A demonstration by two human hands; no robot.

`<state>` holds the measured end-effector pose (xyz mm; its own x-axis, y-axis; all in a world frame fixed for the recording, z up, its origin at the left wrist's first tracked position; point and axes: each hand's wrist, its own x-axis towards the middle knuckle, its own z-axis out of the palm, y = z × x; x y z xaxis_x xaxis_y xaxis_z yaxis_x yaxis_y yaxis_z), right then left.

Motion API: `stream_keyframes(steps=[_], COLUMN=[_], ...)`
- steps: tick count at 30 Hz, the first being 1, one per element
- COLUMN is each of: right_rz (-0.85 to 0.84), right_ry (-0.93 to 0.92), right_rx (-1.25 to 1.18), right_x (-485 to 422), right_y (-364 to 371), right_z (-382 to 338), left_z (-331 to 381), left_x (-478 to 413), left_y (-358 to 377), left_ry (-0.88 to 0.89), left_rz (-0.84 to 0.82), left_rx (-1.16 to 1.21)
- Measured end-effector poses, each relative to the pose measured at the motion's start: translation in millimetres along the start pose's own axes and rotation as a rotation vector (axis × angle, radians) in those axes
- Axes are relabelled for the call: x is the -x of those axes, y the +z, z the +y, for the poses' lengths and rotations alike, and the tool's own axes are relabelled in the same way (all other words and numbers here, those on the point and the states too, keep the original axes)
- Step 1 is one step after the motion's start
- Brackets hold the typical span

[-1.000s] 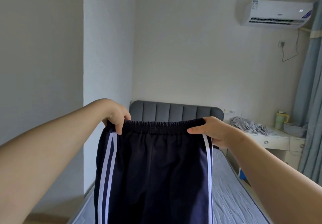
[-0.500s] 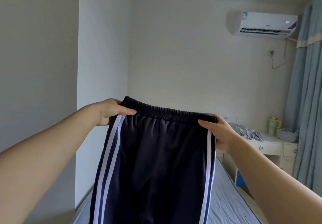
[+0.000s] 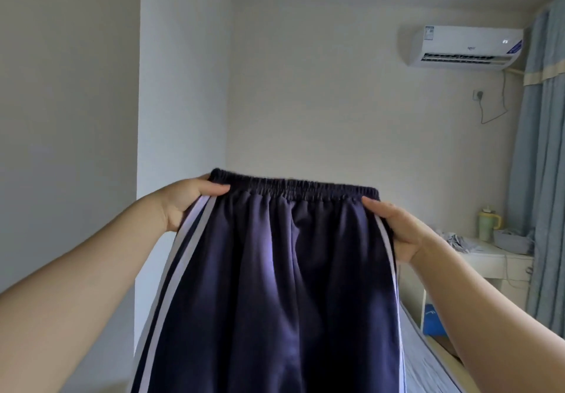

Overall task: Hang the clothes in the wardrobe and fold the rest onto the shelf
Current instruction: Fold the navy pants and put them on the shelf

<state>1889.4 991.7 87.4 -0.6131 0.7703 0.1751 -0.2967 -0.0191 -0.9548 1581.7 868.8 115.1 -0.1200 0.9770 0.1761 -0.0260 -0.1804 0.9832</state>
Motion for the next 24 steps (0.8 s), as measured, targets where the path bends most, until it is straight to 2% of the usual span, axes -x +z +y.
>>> stream_keyframes(steps=[1, 4, 8, 11, 13, 15, 17, 19, 22, 24], right_rz=[0.056, 0.133, -0.011, -0.045, 0.094, 0.286, 0.401, 0.434, 0.327, 0.226], right_ry=[0.043, -0.009, -0.028, -0.005, 0.108, 0.184, 0.116, 0.004, -0.094, -0.066], right_rx=[0.043, 0.066, 0.021, -0.026, 0.057, 0.114, 0.136, 0.122, 0.029, -0.042], right_x=[-2, -3, 2, 0, -4, -8, -14, -19, -23, -21], right_y=[-2, -11, -17, -13, -6, 2, 15, 35, 68, 82], right_z=[4, 19, 30, 39, 46, 53, 57, 59, 58, 55], left_z=[-7, -23, -29, -35, -44, -52, -59, -65, -70, -69], left_x=[-3, -2, 5, 4, 2, -1, -5, -10, -13, -13], left_y=[-2, -7, -13, -8, 2, 21, 47, 74, 110, 122], left_ry=[-0.036, -0.071, -0.156, -0.251, -0.362, -0.386, -0.301, -0.128, 0.057, 0.131], left_rz=[0.032, 0.006, -0.054, 0.076, 0.229, 0.341, 0.426, 0.484, 0.478, 0.442], left_rx=[-0.038, -0.077, -0.042, -0.092, -0.136, -0.098, -0.039, -0.023, -0.136, -0.192])
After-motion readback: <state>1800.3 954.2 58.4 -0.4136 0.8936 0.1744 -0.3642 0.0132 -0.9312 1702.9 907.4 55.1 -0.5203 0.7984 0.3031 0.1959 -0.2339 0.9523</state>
